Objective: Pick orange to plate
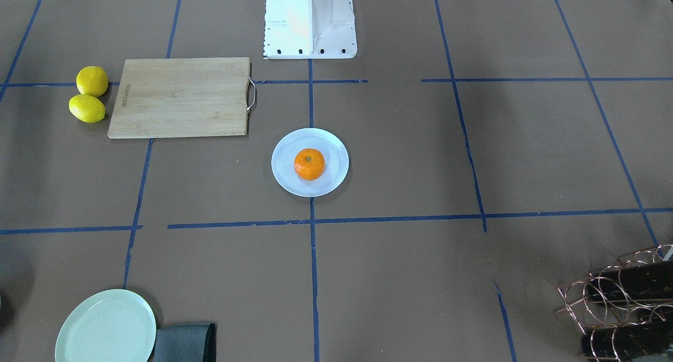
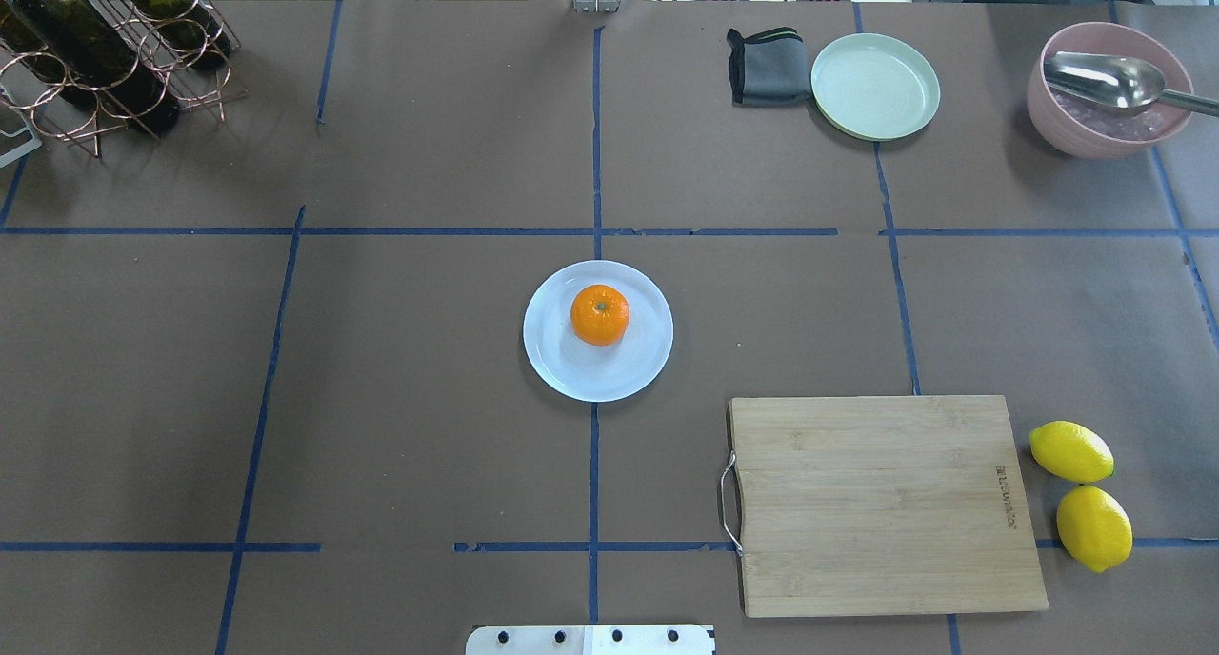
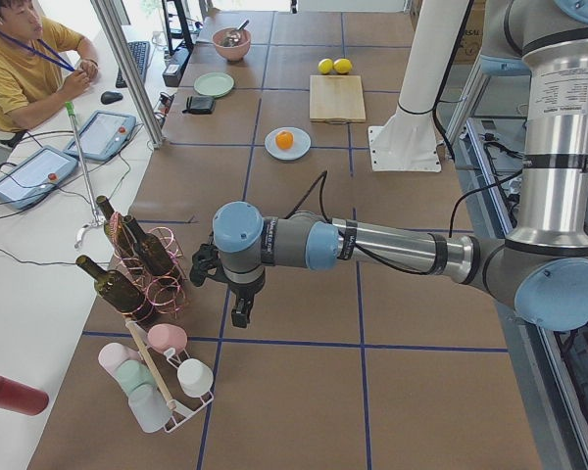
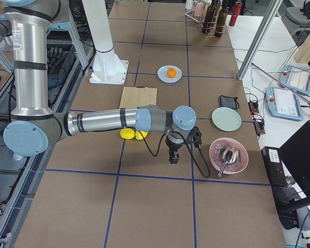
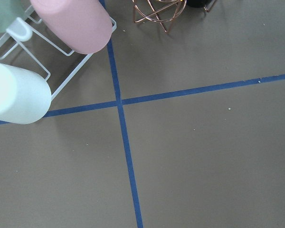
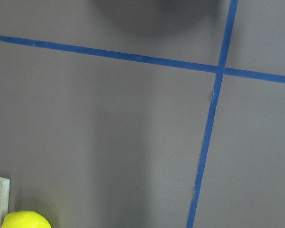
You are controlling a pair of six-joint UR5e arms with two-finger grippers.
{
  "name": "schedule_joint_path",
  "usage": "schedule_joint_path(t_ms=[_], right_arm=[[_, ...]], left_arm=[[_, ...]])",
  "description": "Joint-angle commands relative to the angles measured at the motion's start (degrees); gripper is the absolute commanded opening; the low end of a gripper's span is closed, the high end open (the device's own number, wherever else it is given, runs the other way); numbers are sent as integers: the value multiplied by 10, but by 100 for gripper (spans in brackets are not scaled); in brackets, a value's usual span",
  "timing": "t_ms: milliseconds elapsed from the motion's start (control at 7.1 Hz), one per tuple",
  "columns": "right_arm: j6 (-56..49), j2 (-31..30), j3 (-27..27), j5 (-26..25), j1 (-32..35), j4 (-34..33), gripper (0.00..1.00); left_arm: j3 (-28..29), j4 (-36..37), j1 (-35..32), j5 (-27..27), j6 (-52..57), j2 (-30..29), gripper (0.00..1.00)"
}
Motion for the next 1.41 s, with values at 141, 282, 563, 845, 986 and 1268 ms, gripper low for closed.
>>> schedule_joint_path(t_ms=[141, 282, 563, 845, 986, 1268], right_arm=[[1, 0, -2, -4, 0, -1, 100], [2, -1, -1, -4, 0, -1, 100], [6, 0, -2, -3, 0, -1, 100], [8, 0, -4, -3, 0, -1, 100], [11, 1, -7, -1, -1, -1, 100], [11, 1, -11, 1, -1, -1, 100]], left_arm=[[8, -2, 1, 12, -8, 18, 100], [7, -3, 1, 10, -7, 20, 100], [8, 3, 1, 8, -8, 19, 100], [15, 4, 3, -12, -8, 13, 100], [14, 5, 4, -12, -8, 14, 100], [18, 5, 4, -12, -9, 18, 100]])
